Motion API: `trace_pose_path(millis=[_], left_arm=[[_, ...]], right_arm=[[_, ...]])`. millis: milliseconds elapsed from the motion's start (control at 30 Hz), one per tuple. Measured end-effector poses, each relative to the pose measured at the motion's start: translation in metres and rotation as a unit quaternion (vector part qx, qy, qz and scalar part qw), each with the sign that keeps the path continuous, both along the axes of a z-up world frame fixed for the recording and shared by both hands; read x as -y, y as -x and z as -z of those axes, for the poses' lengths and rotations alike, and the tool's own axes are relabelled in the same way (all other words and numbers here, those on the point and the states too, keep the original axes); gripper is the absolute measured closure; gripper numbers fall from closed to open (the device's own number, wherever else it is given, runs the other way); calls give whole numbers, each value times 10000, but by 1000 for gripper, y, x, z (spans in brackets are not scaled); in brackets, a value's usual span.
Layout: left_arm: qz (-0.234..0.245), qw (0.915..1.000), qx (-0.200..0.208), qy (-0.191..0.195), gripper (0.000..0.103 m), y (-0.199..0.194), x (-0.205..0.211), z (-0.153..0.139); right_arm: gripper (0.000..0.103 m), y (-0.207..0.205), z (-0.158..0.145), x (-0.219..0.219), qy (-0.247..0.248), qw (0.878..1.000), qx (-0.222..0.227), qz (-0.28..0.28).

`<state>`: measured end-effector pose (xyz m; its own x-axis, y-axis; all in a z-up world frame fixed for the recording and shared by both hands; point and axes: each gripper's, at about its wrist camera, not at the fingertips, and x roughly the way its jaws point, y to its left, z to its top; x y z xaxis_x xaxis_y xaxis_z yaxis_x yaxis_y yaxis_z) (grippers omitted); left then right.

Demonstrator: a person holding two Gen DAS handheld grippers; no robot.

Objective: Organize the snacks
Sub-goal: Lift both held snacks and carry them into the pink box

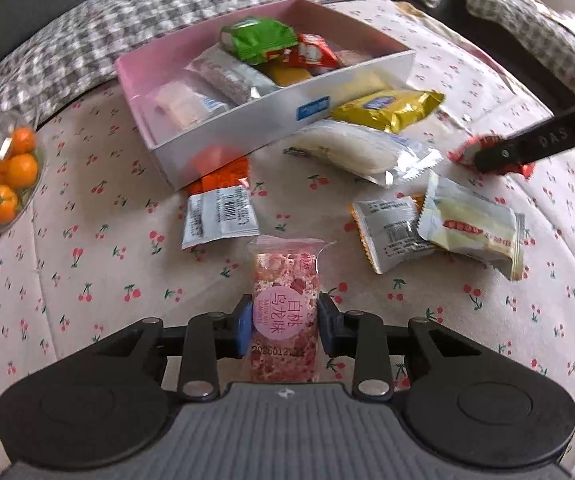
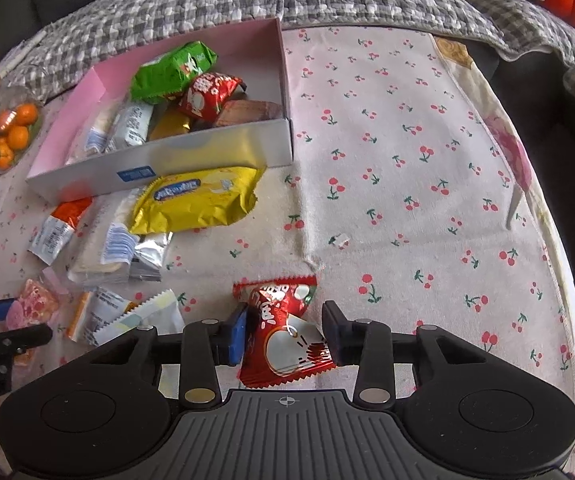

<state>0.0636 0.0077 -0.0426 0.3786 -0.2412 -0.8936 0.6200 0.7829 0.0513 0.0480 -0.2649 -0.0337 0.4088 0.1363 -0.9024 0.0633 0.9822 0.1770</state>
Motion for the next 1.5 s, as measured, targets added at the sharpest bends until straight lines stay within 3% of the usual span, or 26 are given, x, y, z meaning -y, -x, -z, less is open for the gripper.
trace_pose_path(millis=[300, 833, 1233, 1500], left_arm=[[-475, 9979, -14, 432, 74, -2, -11, -19], [-939, 9928, 338, 659, 74, -9, -4, -40], [-1516, 9831, 495, 894, 74, -28, 4, -49], [-1926, 9720, 742, 1120, 74, -48, 10, -50]], right_arm=[[70, 1, -9, 0, -119, 9999, 97, 40], [70, -5, -31, 2, -351, 9983, 392, 251], [70, -26, -40, -2, -668, 9958, 466, 424], [70, -40, -50, -1, -1020, 9896, 791, 636]])
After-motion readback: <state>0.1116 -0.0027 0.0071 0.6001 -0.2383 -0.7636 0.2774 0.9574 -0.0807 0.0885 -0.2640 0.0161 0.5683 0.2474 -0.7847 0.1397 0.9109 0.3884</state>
